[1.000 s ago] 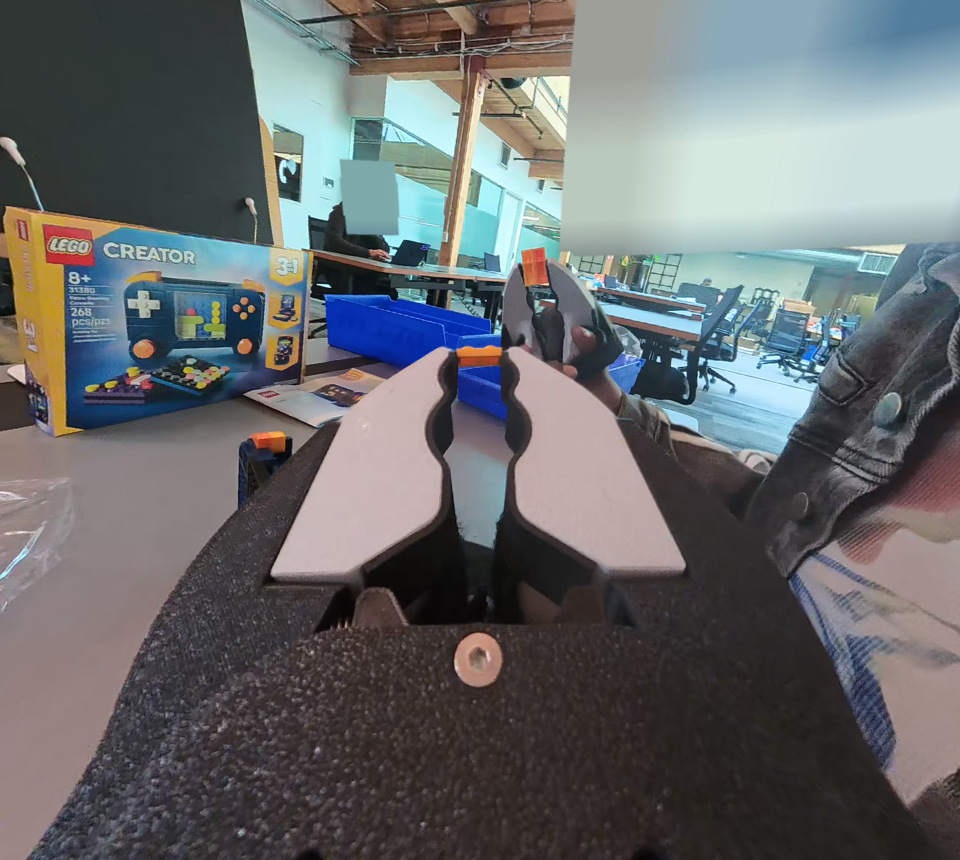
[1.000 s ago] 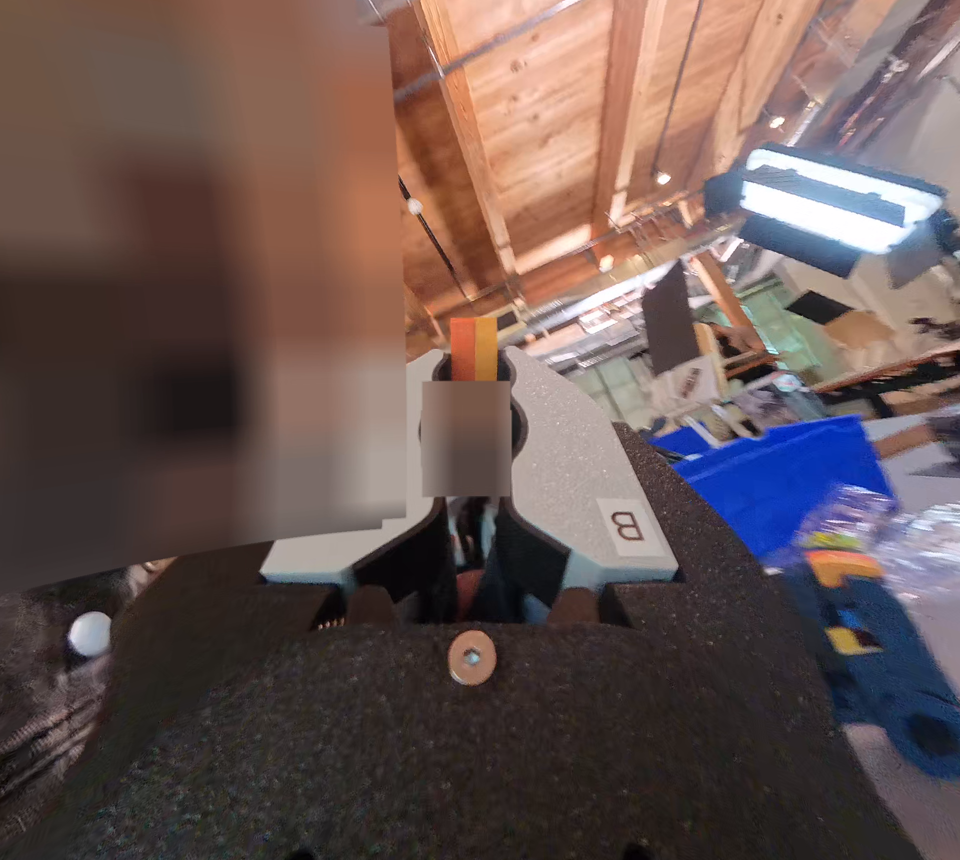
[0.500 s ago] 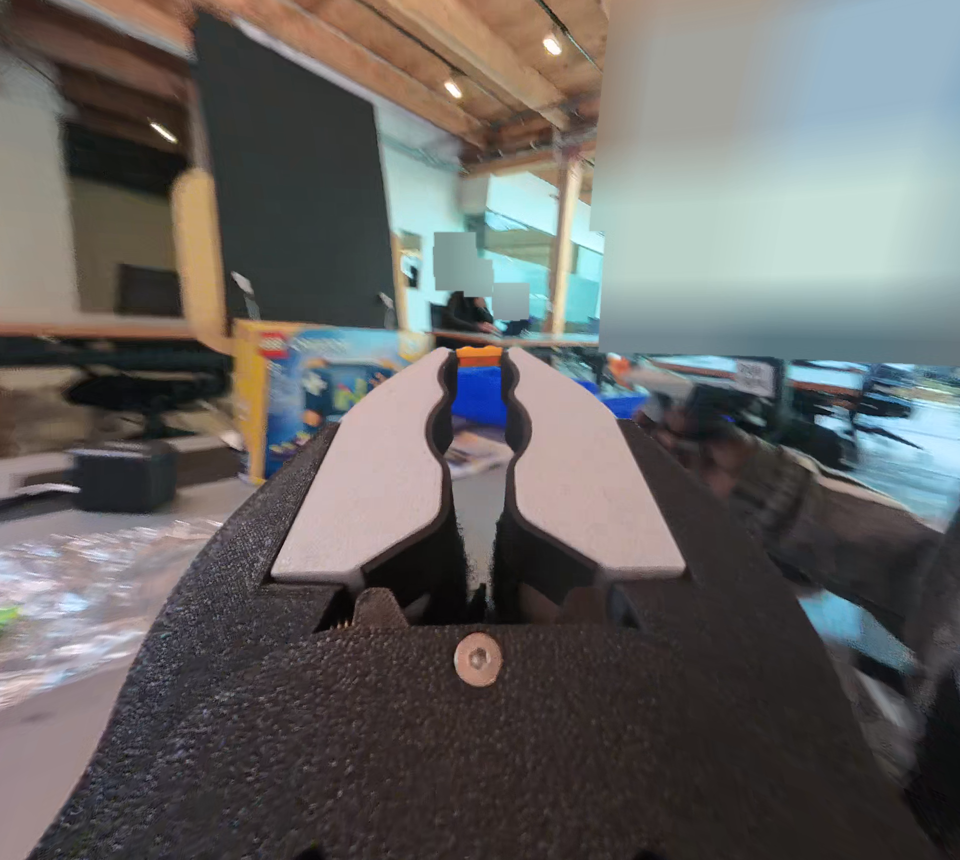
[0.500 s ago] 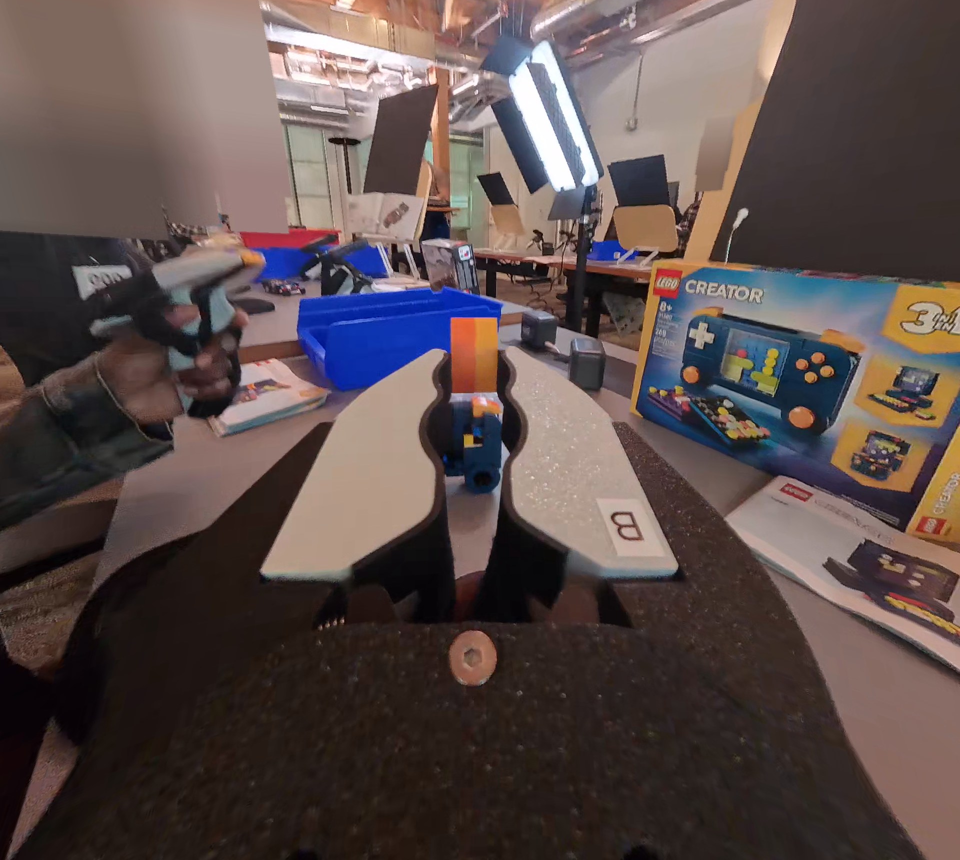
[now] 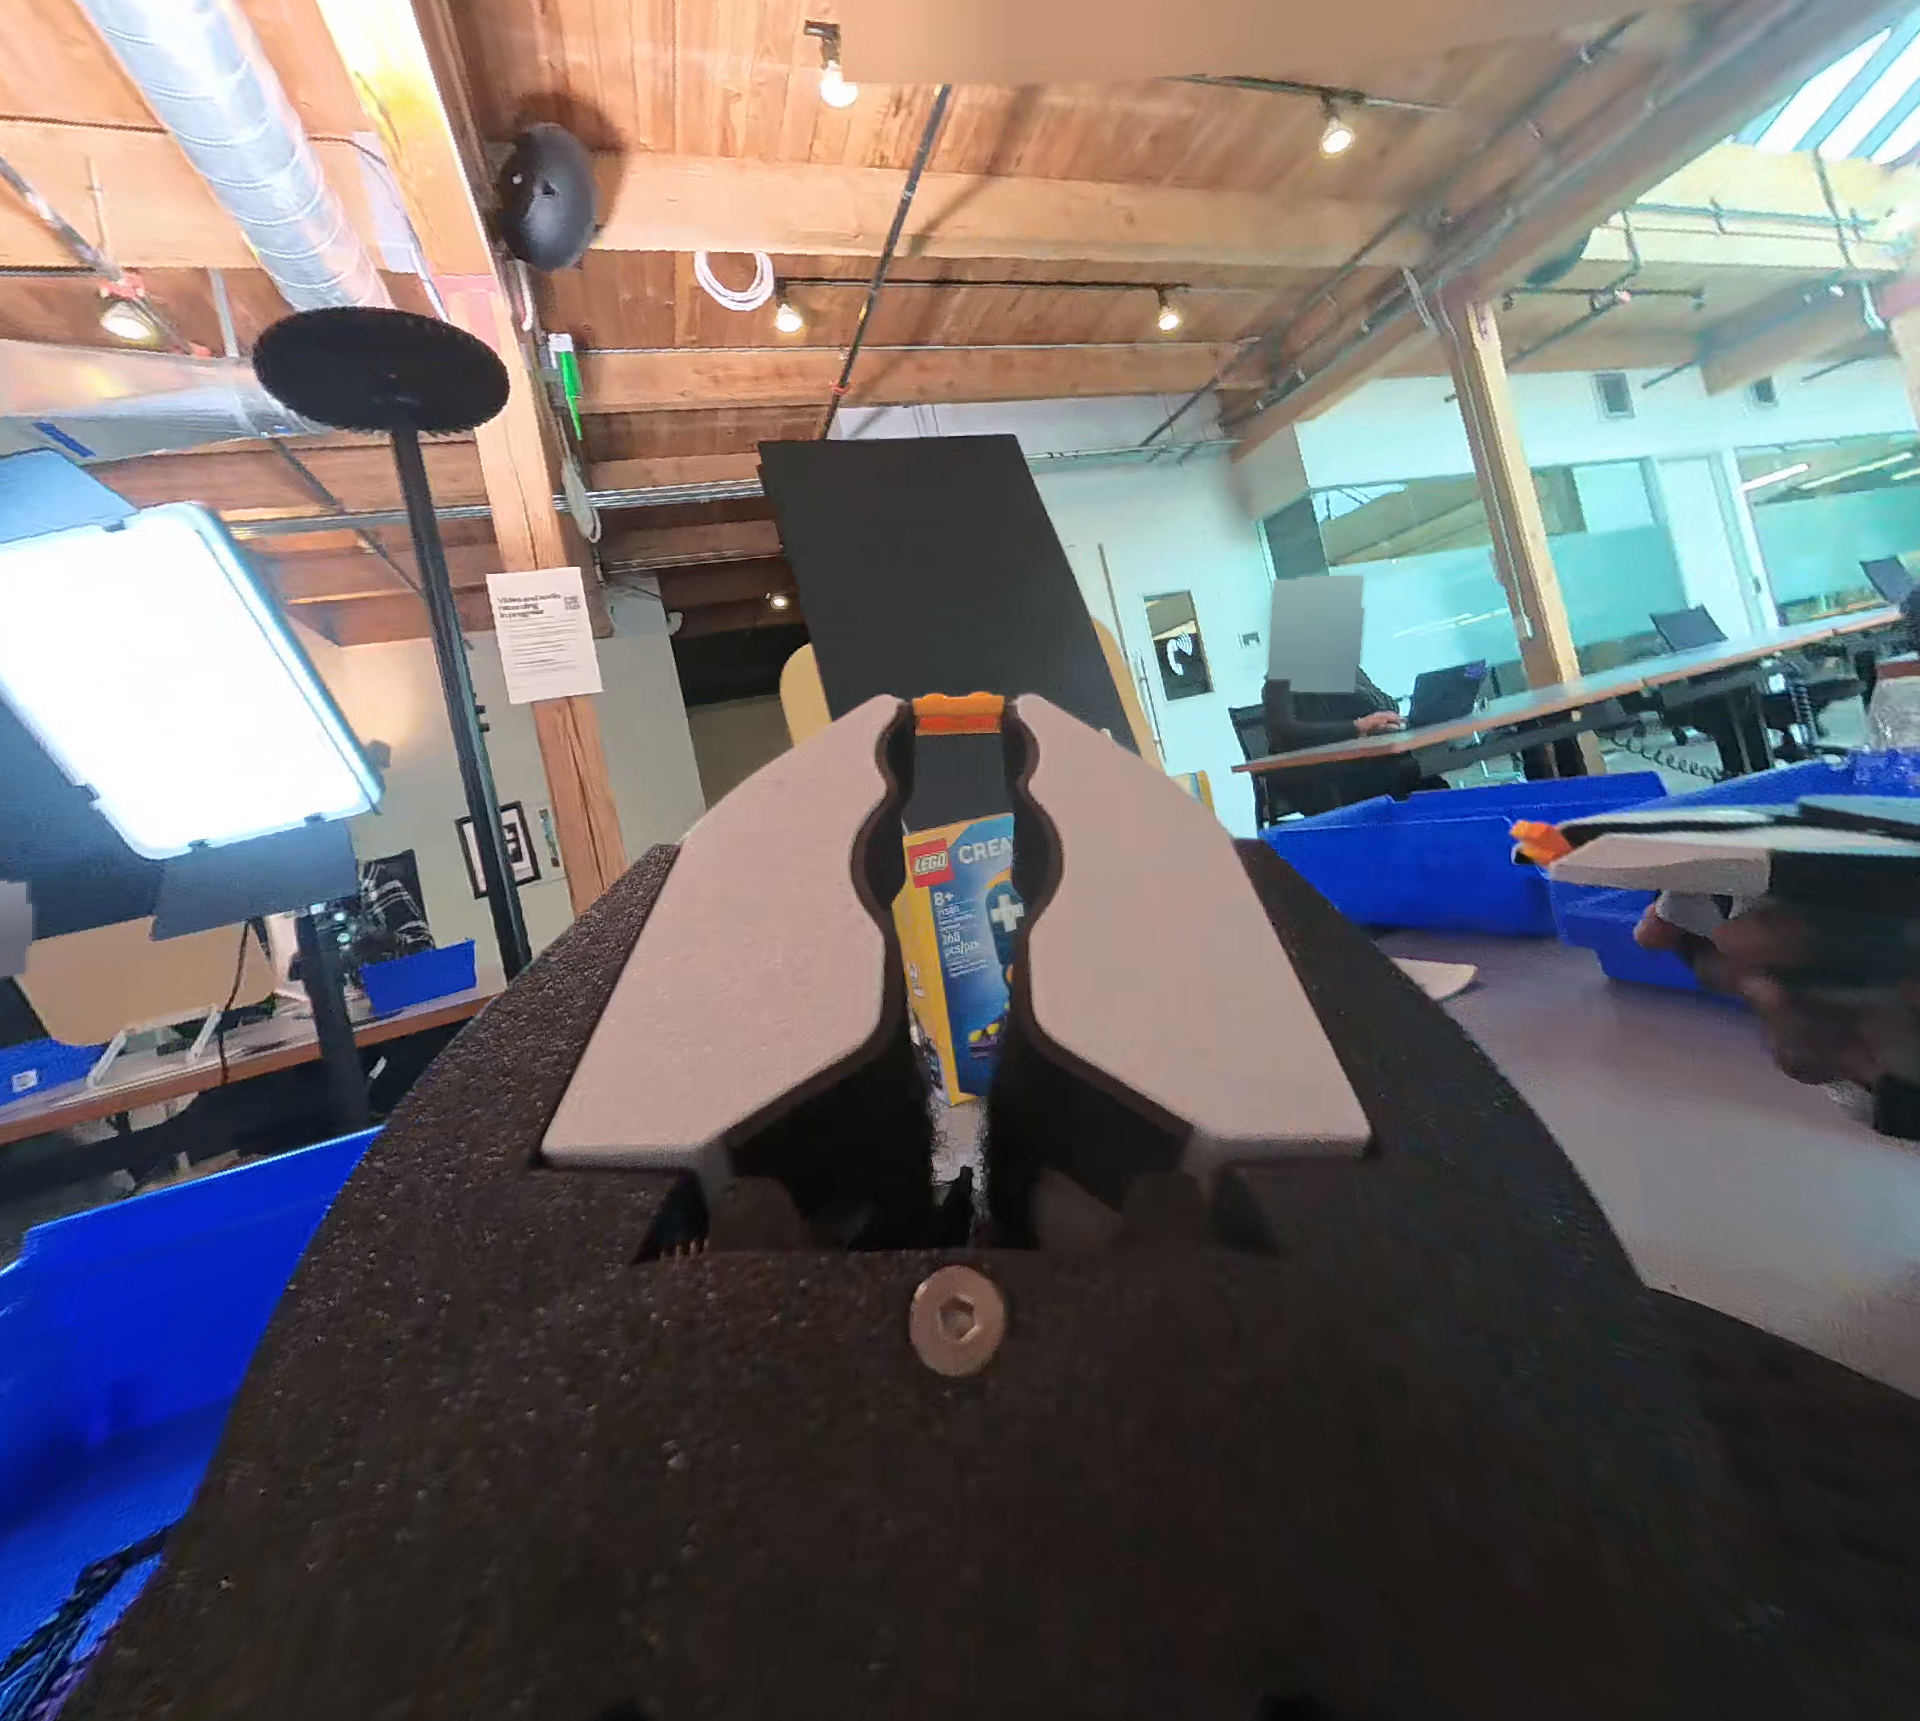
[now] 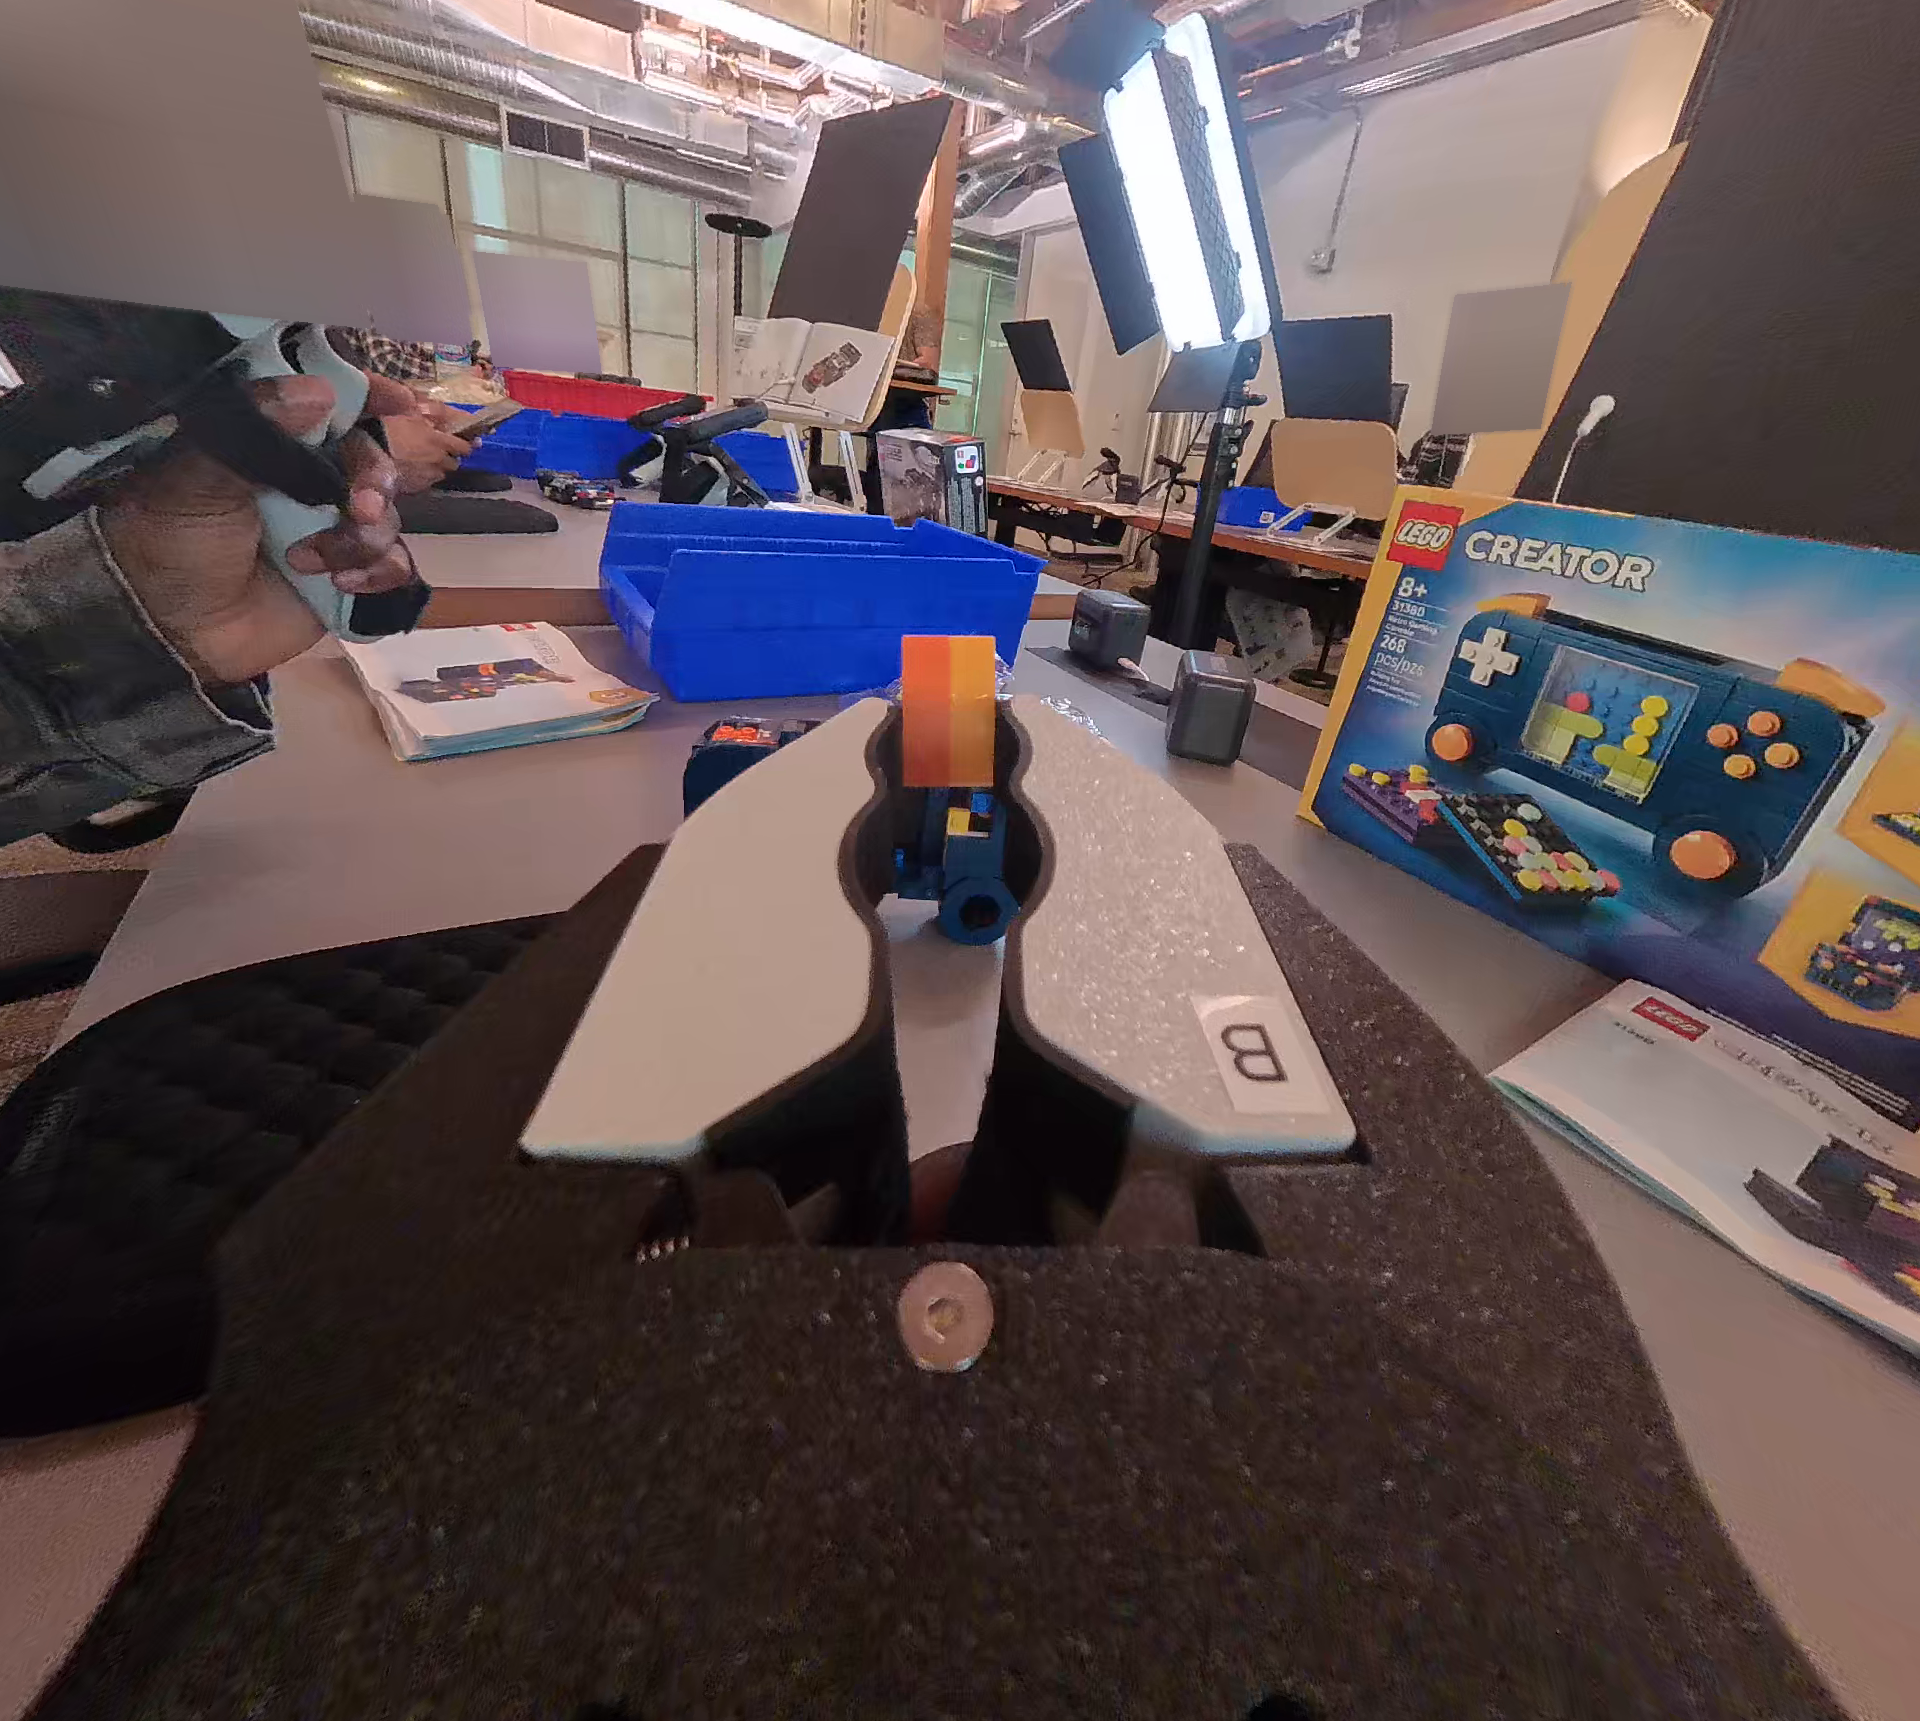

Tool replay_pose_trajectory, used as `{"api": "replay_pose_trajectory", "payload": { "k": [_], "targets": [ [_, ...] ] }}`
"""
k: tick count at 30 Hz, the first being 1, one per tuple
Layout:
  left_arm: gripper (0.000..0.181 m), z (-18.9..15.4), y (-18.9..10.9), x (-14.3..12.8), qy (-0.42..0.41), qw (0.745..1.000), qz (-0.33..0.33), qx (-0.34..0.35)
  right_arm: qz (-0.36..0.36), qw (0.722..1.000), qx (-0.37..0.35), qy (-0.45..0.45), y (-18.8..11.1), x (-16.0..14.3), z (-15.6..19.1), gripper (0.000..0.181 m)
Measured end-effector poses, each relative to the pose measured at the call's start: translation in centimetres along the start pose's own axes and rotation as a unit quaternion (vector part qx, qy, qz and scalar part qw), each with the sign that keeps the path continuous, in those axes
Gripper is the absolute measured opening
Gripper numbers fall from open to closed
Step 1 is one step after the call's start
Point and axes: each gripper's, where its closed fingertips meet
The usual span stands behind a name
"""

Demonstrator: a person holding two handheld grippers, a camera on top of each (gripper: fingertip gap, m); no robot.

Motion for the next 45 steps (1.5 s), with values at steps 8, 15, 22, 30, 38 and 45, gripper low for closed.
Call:
{"api": "replay_pose_trajectory", "payload": {
  "k": [8,15,22,30,38,45],
  "targets": [
    [0.015,-1.2,1.0,-0.5,-0.025,0.999,0.004,-0.028,-0.012,1.0,-0.001,0.008,-0.1,-0.5,-0.2,0.016],
    [0.015,-1.9,1.7,-1.3,-0.06,0.997,0.006,-0.045,-0.015,1.0,-0.018,0.004,-0.6,-0.4,-0.7,0.016],
    [0.015,-1.8,1.7,-1.1,-0.038,0.998,0.019,-0.043,0.038,0.985,-0.17,0.009,-5.6,1.3,-6.0,0.016],
    [0.015,-1.7,1.8,-1.8,-0.053,0.998,0.025,-0.039,0.186,0.881,-0.433,-0.036,-19.8,3.3,-15.7,0.016],
    [0.015,-3.4,2.9,-1.1,-0.051,0.996,0.022,-0.074,0.382,0.867,-0.321,0.0,-19.2,4.0,-31.4,0.016],
    [0.015,-5.1,3.7,-1.1,-0.029,0.995,0.039,-0.084,0.427,0.808,-0.293,0.281,-18.4,-4.7,-44.9,0.043]
  ]
}}
Point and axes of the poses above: each gripper's, where its closed fingertips meet, y out along the fingers, x out of its top, z = x × y across the jaws, and after that the axes turned 11 degrees about z, right-handed
